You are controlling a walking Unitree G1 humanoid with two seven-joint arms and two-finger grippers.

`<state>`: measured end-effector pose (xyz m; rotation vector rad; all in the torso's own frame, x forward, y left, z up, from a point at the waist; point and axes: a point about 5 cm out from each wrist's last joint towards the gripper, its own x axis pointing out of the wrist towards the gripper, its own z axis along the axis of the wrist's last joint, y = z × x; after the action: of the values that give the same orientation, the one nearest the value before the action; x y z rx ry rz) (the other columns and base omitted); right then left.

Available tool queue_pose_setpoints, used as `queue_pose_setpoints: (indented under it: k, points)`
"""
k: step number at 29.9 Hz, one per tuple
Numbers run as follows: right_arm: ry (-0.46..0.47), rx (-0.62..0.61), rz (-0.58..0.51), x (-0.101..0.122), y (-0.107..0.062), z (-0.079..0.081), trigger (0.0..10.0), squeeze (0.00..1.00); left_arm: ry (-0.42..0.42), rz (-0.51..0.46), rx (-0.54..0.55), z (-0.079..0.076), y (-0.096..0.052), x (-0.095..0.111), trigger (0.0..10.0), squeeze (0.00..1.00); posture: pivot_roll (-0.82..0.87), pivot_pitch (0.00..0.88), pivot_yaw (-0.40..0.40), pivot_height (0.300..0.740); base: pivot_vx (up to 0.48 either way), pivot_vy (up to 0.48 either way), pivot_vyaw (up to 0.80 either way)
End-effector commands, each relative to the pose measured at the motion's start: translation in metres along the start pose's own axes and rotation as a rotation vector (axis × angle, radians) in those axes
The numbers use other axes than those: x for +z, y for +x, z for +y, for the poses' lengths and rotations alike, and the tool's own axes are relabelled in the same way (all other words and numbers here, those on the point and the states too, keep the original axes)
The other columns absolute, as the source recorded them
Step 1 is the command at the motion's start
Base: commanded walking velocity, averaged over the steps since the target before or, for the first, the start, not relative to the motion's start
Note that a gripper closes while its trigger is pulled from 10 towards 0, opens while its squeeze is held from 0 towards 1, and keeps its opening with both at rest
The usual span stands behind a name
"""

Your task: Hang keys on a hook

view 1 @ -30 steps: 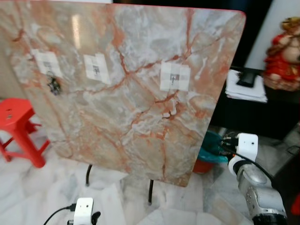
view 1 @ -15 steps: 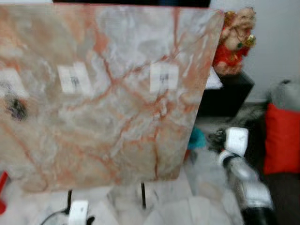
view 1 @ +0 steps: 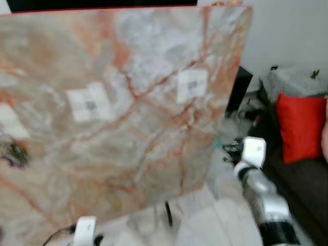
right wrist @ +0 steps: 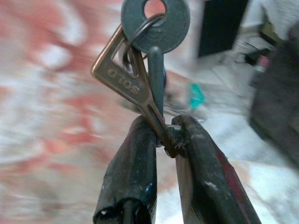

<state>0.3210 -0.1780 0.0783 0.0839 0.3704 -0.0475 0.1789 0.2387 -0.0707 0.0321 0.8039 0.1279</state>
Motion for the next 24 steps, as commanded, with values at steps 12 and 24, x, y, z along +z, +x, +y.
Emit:
queue_pose_setpoints:
  k: [12, 24]
  points:
    - [-0.124, -0.089, -0.164, 0.029, 0.001, -0.008, 10.0, 0.00, -0.029, 0.019, -0.019, -0.006, -0.004, -0.012, 10.0, 0.00, 0.11, 0.000, -0.017, 0.740, 0.000, 0.000, 0.00]
    - [-0.197, -0.295, -0.292, 0.063, 0.007, -0.019, 10.0, 0.00, -0.037, 0.025, -0.025, -0.005, -0.005, -0.015, 10.0, 0.00, 0.11, 0.000, -0.007, 0.740, 0.000, 0.000, 0.00]
